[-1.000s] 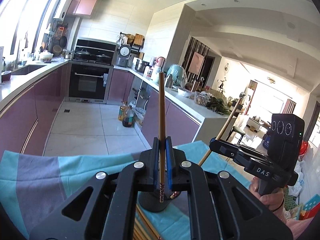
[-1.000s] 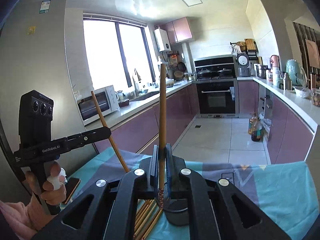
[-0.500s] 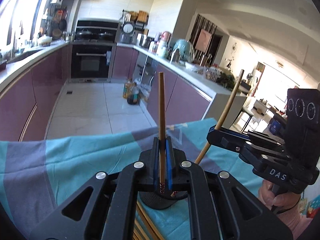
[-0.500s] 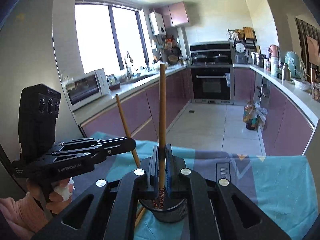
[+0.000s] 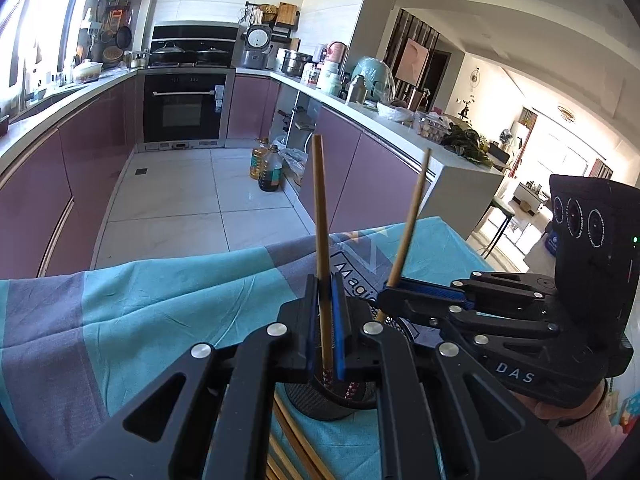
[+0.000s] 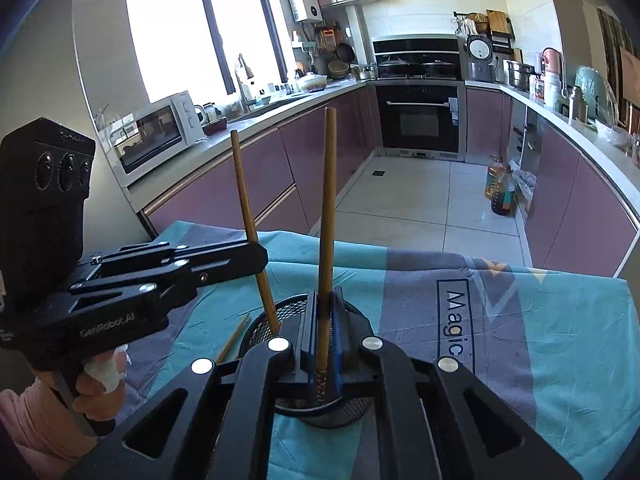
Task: Organize utensils
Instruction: 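Lower the left tool's chopstick into the cup and open while the right tool does likewise, then grasp another chopstick with the left tool while the right tool grasps one too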
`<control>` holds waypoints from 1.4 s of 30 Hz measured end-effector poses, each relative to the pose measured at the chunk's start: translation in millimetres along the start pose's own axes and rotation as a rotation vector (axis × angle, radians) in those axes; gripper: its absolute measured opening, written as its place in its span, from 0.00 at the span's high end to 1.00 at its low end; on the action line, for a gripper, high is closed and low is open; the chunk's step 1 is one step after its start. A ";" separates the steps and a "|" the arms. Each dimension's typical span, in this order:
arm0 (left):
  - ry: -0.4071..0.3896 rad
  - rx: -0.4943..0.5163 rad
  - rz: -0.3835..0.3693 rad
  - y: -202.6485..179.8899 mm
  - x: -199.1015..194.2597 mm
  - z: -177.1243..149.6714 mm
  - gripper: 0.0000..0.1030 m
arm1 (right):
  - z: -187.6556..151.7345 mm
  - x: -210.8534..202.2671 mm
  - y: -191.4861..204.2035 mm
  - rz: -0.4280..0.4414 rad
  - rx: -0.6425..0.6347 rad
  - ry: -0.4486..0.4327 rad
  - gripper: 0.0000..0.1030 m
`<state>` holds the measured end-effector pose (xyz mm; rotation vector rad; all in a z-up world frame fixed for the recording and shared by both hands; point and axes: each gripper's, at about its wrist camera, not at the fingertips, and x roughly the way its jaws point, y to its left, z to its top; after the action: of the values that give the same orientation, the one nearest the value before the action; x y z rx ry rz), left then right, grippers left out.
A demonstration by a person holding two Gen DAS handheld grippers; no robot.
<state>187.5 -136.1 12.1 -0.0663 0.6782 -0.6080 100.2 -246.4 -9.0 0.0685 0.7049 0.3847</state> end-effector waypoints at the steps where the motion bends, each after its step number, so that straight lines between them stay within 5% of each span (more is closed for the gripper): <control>1: 0.006 0.001 0.005 0.2 2.6 -0.2 0.93 | 0.5 1.3 1.9 -0.005 0.003 0.000 0.94; 9: 0.003 -0.024 0.019 10.1 4.6 -1.9 0.93 | 3.7 5.3 0.9 -0.022 0.022 -0.010 0.92; 17: -0.068 -0.016 0.080 18.8 -32.4 -20.6 0.76 | -2.6 -4.4 -2.0 -0.040 0.037 -0.040 0.74; 27: -0.016 0.017 0.171 43.0 -64.2 -72.2 0.63 | -34.2 -43.7 39.6 0.100 -0.075 -0.091 0.51; 33: 0.084 0.026 0.200 57.3 -57.5 -116.0 0.61 | -68.9 -21.5 64.4 0.110 -0.130 0.026 0.45; 42: 0.195 0.005 0.201 59.6 -33.1 -149.9 0.61 | -106.0 25.6 57.2 0.045 -0.051 0.176 0.41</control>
<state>106.5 -48.5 -101.4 0.0661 0.8607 -0.4260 31.4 -191.0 -94.9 0.0021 0.8682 0.4556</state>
